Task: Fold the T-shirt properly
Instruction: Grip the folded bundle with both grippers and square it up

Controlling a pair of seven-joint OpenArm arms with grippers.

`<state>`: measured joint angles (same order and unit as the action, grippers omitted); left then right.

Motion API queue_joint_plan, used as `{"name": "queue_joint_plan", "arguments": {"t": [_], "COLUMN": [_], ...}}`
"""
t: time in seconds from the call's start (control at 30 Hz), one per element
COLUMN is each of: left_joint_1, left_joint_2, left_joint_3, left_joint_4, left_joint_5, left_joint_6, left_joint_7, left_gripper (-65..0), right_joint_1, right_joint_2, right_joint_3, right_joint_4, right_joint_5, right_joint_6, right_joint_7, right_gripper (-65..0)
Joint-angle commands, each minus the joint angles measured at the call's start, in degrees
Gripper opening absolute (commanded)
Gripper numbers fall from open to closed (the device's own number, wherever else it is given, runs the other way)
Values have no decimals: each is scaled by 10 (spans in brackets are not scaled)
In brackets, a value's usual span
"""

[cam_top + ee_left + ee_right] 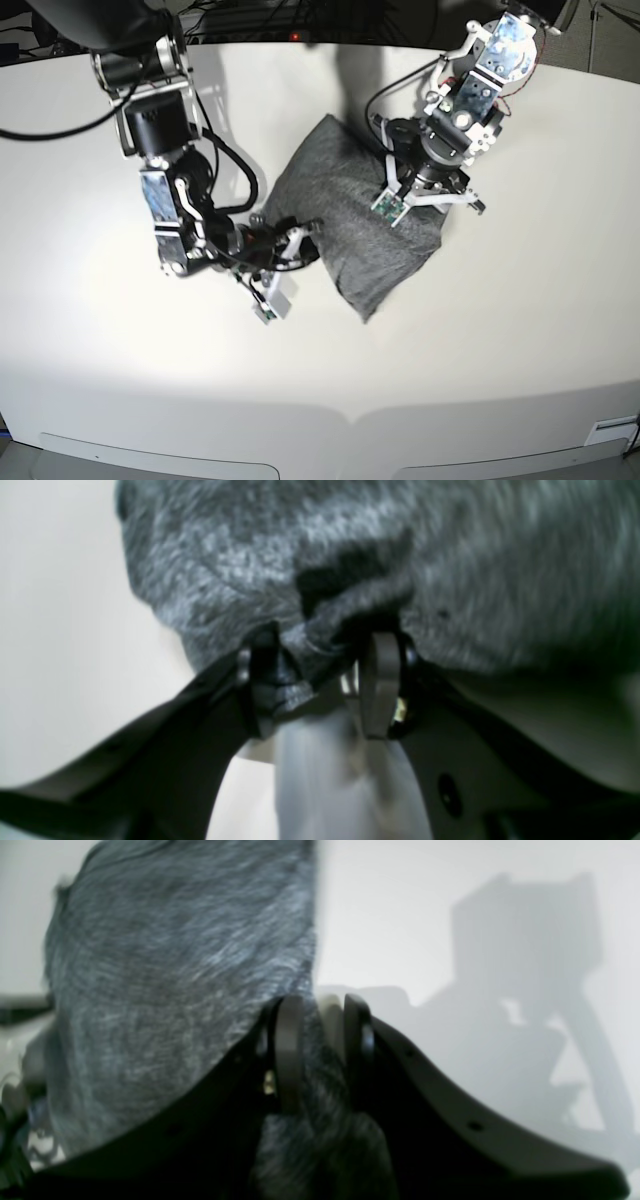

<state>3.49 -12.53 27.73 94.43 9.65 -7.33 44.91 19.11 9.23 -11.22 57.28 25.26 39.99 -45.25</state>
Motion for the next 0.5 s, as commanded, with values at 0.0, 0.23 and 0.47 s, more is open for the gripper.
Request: {"name": "queue_joint_plan", "arguments": {"t": [0.0,0.23,0.47], "left_joint_1": [-7,-8,-9], "left_joint_2": [-1,0,0], "left_joint_3": [-3,-3,-3], "left_joint_4": [9,9,9], "left_joint_5": [7,13,13], "left_joint_6": [9,12,12], "left_joint_7": [-13,-13,-12], "left_gripper": [-392,-392,-392], "right_joint_1": [-19,-130,-187], "right_joint_2": [9,41,39], "right_joint_3": [-2,-1,2], "right_joint_4": [19,168,212], "right_joint_5": [-22,-21,-20], "right_joint_6": [0,0,0], "right_joint_7": [-51,-51,-50], "right_gripper": [-500,-500,-500]}}
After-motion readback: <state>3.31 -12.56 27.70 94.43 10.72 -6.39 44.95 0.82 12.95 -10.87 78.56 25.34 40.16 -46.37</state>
